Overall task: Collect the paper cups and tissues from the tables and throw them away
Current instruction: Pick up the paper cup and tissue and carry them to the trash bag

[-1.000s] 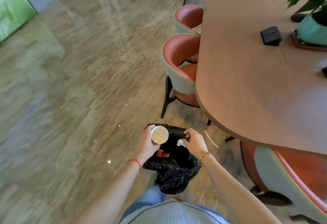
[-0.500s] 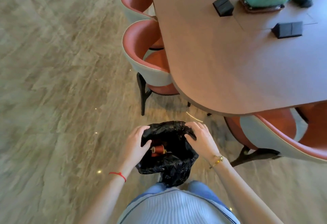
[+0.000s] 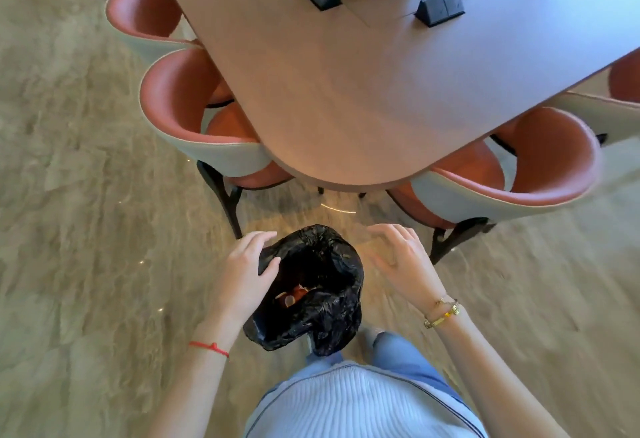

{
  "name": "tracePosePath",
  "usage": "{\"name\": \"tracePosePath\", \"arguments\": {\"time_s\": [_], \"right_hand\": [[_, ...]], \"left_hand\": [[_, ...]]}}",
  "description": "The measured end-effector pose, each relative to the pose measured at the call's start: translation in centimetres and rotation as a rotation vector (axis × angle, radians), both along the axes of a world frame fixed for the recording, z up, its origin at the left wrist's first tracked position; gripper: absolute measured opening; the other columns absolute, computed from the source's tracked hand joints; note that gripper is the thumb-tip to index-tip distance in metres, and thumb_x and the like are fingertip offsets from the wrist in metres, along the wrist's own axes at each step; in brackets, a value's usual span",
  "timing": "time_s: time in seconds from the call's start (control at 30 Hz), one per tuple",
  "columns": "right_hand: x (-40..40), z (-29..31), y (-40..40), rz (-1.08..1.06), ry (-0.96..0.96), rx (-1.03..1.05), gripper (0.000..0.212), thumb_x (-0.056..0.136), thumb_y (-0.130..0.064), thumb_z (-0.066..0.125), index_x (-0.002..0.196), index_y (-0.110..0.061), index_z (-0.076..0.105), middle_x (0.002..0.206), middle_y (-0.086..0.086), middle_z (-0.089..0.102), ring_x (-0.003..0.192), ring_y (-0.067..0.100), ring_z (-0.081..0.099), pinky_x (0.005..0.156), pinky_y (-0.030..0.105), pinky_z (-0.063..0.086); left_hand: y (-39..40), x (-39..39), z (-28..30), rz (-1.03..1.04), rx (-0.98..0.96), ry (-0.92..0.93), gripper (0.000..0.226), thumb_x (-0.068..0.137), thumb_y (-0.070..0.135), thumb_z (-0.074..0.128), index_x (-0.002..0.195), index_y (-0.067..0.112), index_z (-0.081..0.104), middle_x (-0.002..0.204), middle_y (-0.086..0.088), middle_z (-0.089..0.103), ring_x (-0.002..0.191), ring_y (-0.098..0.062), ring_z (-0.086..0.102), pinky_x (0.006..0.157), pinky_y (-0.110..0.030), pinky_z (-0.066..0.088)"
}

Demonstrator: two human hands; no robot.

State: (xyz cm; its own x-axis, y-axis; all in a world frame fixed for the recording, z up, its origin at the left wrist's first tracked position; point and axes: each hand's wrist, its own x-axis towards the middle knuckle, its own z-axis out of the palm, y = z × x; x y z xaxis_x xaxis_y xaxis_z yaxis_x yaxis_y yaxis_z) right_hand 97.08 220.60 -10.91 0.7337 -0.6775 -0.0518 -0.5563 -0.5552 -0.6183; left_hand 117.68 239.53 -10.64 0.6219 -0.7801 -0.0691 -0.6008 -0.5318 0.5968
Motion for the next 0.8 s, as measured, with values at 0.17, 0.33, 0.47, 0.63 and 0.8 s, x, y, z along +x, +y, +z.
{"name": "tracePosePath", "arguments": {"time_s": [0.17, 0.33, 0.47, 0.63, 0.8], "right_hand": [[-5.1, 0.9, -0.5, -0.173, -0.021, -0.019, 0.034, 0.09, -0.02, 0.063, 0.122, -0.023, 0.057, 0.122, -0.006, 0.058, 0.116, 0.014, 0.045, 0.099, 0.024, 0.038], [-12.1, 1.5, -1.3, -0.351, -0.042, -0.03, 0.035, 0.088, -0.022, 0.065, 0.122, -0.023, 0.057, 0.121, -0.007, 0.058, 0.112, 0.009, 0.046, 0.097, 0.019, 0.034], [-18.5, 1.7, -1.6, -0.5, -0.056, -0.015, 0.037, 0.086, -0.022, 0.066, 0.122, -0.023, 0.057, 0.121, -0.008, 0.058, 0.114, 0.009, 0.048, 0.098, 0.02, 0.036], [-28.2, 2.4, -2.6, -0.661, -0.082, -0.031, 0.035, 0.084, -0.019, 0.07, 0.118, -0.018, 0.06, 0.115, -0.005, 0.062, 0.108, 0.012, 0.054, 0.097, 0.024, 0.041], [-38.3, 3.4, -3.8, -0.81, -0.086, -0.067, 0.033, 0.081, -0.012, 0.072, 0.112, -0.015, 0.063, 0.107, -0.001, 0.065, 0.101, 0.016, 0.056, 0.094, 0.029, 0.042]], "left_hand": [[-4.3, -2.0, 0.8, -0.178, 0.002, -0.055, 0.039, 0.091, 0.027, 0.063, 0.129, 0.025, 0.056, 0.129, 0.01, 0.055, 0.121, -0.009, 0.049, 0.097, -0.024, 0.041], [-9.8, -6.6, 2.0, -0.382, -0.035, -0.053, 0.039, 0.091, 0.026, 0.063, 0.129, 0.024, 0.056, 0.129, 0.009, 0.054, 0.122, -0.008, 0.046, 0.101, -0.025, 0.038], [-14.1, -12.0, 2.9, -0.525, -0.063, -0.052, 0.04, 0.089, 0.022, 0.065, 0.129, 0.022, 0.056, 0.128, 0.006, 0.056, 0.121, -0.011, 0.049, 0.104, -0.033, 0.042], [-19.9, -21.0, 3.3, -0.694, -0.113, -0.043, 0.041, 0.087, 0.019, 0.068, 0.127, 0.018, 0.058, 0.126, 0.004, 0.06, 0.12, -0.013, 0.053, 0.104, -0.033, 0.043], [-25.3, -31.5, 3.2, -0.811, -0.156, 0.011, 0.044, 0.085, 0.02, 0.071, 0.127, 0.021, 0.058, 0.125, 0.007, 0.061, 0.118, -0.009, 0.055, 0.104, -0.029, 0.044]]}}
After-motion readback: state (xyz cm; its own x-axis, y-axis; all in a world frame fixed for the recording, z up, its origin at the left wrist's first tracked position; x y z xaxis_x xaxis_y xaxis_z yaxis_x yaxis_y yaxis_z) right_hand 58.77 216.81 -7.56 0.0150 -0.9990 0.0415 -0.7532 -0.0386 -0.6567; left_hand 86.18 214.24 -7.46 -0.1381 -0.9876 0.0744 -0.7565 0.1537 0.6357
